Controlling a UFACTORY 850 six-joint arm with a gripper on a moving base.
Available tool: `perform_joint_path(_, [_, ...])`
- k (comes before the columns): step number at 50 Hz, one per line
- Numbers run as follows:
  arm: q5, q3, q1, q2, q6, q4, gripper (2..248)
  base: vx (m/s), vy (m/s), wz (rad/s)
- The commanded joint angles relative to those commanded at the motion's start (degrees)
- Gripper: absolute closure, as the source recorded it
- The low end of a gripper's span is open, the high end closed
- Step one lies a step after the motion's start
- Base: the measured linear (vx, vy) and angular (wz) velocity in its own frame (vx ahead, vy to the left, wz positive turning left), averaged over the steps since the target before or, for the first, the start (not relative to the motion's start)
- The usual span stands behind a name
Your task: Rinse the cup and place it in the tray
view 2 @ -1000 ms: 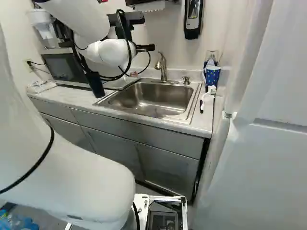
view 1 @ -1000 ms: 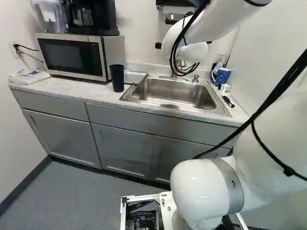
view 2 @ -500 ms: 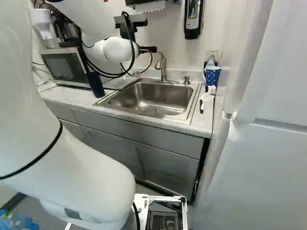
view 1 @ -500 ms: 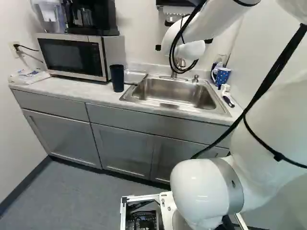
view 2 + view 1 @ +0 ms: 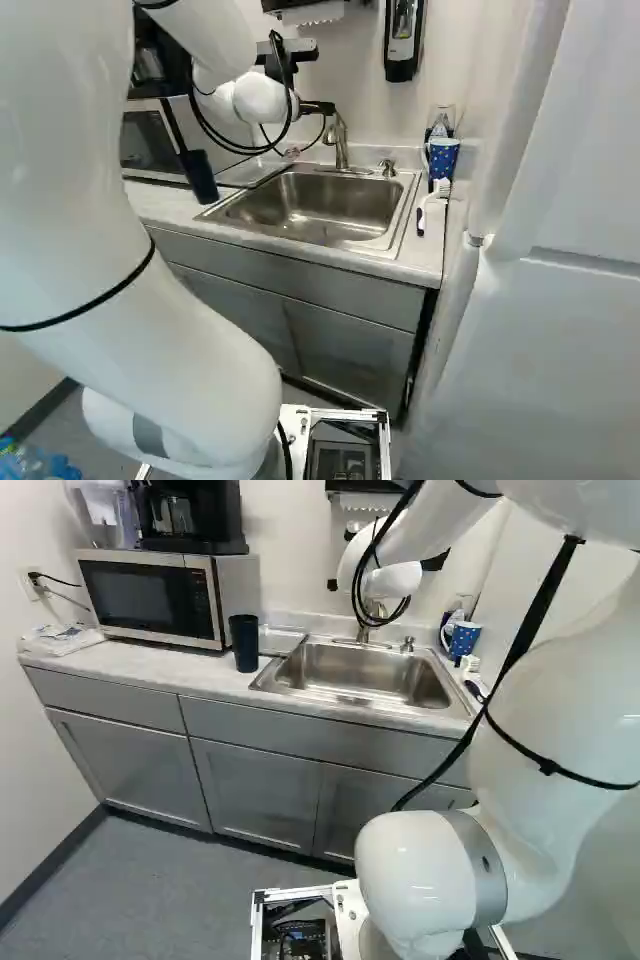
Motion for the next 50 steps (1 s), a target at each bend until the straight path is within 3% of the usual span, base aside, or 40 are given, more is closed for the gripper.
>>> perform_joint_path(32, [-2.72, -8.8, 0.09, -8.49, 0.0, 0.0, 3, 0.0, 0.0, 0.0])
perform_joint_path(50, [-1.19, -10.35, 0.12, -9.93, 0.0, 0.0, 3, 0.0, 0.0, 0.0])
